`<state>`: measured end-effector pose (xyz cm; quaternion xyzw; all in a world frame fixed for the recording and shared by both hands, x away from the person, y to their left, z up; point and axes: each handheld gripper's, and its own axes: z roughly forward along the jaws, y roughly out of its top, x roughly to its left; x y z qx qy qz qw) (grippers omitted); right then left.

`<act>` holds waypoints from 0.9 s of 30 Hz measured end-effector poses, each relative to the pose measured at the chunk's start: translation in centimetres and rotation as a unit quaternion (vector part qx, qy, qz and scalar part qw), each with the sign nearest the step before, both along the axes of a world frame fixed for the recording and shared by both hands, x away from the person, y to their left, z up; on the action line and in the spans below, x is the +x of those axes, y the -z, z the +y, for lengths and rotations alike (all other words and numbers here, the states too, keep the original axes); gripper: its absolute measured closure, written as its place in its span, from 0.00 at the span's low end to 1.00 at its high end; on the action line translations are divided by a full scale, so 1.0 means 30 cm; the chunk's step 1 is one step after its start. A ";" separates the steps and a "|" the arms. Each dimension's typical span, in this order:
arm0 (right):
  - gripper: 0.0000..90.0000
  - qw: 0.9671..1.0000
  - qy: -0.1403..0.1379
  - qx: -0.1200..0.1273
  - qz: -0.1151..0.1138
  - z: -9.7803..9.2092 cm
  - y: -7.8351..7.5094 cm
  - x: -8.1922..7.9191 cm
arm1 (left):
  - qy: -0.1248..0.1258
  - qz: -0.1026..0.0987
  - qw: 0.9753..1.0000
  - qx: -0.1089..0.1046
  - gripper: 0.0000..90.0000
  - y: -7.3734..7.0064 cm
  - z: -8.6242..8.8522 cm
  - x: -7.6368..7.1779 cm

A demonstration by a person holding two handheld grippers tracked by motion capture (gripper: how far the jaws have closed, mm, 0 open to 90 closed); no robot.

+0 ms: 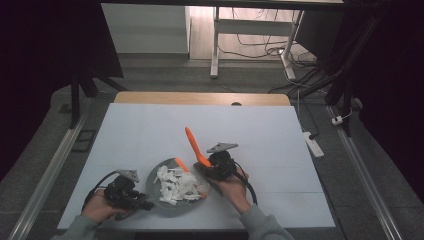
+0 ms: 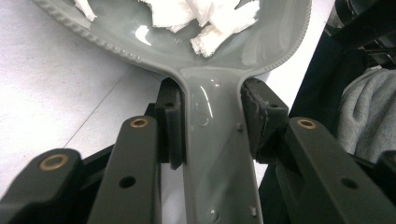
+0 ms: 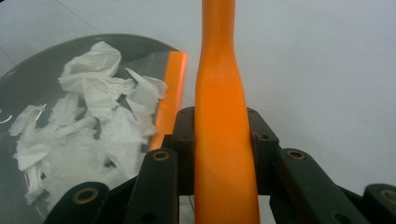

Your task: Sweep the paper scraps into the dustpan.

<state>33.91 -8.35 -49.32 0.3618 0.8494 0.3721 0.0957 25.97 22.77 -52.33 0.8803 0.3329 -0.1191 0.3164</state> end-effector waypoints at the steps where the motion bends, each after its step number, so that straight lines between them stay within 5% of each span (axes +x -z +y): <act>1: 0.78 1.000 -0.003 0.001 -0.002 0.009 0.001 0.000 | 0.000 0.000 1.000 0.000 0.69 0.000 -0.001 0.000; 13: 0.78 0.999 -0.042 0.014 -0.010 0.138 -0.011 -0.032 | 0.000 0.000 1.000 0.002 0.69 0.000 -0.010 -0.001; 17: 0.78 0.995 -0.087 0.043 -0.008 0.197 -0.025 -0.069 | 0.000 0.001 1.000 0.002 0.69 0.002 -0.010 -0.001; 21: 0.78 0.994 -0.096 0.048 -0.026 0.198 -0.052 -0.082 | -0.001 0.002 1.000 0.000 0.69 0.005 -0.008 -0.003; 27: 0.78 0.994 -0.059 0.076 -0.044 0.114 -0.106 -0.043 | -0.002 0.003 1.000 -0.002 0.69 0.008 -0.007 -0.003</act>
